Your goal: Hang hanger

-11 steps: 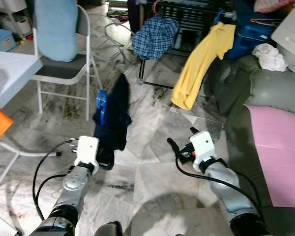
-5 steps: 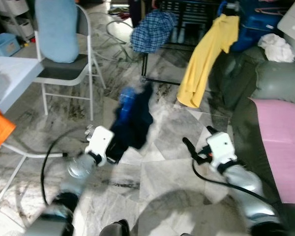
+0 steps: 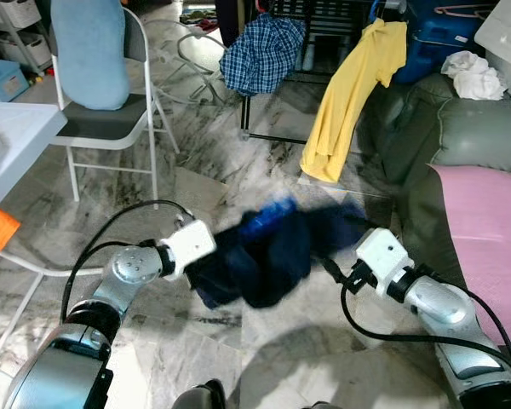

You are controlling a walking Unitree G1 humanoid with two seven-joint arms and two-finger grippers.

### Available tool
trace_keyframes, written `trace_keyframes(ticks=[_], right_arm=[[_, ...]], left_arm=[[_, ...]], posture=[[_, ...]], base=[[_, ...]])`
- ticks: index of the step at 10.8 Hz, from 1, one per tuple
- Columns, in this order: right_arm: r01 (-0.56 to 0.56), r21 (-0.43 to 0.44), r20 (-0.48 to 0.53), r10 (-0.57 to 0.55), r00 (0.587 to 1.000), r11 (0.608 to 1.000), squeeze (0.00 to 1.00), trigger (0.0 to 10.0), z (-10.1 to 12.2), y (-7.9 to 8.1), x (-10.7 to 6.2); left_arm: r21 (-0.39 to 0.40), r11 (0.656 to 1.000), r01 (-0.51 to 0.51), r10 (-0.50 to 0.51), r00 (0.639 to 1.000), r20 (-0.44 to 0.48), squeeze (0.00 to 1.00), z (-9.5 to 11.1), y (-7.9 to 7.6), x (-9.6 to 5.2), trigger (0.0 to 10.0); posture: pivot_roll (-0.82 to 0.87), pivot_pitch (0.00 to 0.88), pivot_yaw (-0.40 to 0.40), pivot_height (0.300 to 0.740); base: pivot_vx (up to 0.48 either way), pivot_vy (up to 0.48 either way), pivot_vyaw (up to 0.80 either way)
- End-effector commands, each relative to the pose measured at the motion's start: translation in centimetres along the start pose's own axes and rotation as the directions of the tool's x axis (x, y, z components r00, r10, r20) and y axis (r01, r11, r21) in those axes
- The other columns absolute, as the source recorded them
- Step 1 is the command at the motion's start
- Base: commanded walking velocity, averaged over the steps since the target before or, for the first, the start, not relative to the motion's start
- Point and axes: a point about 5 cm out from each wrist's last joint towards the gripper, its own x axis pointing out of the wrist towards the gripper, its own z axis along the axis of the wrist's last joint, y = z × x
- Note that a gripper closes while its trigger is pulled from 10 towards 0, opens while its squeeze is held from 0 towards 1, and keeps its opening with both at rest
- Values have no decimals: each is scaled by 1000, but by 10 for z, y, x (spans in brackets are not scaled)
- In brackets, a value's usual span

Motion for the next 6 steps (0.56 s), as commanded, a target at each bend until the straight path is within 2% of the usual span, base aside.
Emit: trace_keyframes(ticks=[1, 2, 3, 6], right_arm=[[-25, -46, 24, 26, 999, 999, 624, 10000, 13, -6, 2], [-41, -72, 19, 43, 999, 997, 157, 10000, 15, -10, 1], [-54, -90, 10, 55, 998, 994, 0, 10000, 16, -14, 0], [-54, -90, 10, 55, 998, 994, 0, 10000, 16, -14, 0]], left_arm=[[83, 996, 32, -33, 999, 9, 0, 5, 3, -1, 10000], [106, 993, 50, -53, 998, 28, 0, 9, 2, 1, 10000], [157, 986, 63, -69, 997, 38, 0, 13, 2, 1, 10000], [157, 986, 63, -69, 997, 38, 0, 13, 2, 1, 10000]], posture=[[-177, 168, 37, 740], [-179, 168, 37, 740], [-182, 166, 37, 740], [-182, 166, 37, 740]], base=[[0, 0, 0], [0, 0, 0], [0, 0, 0], [0, 0, 0]])
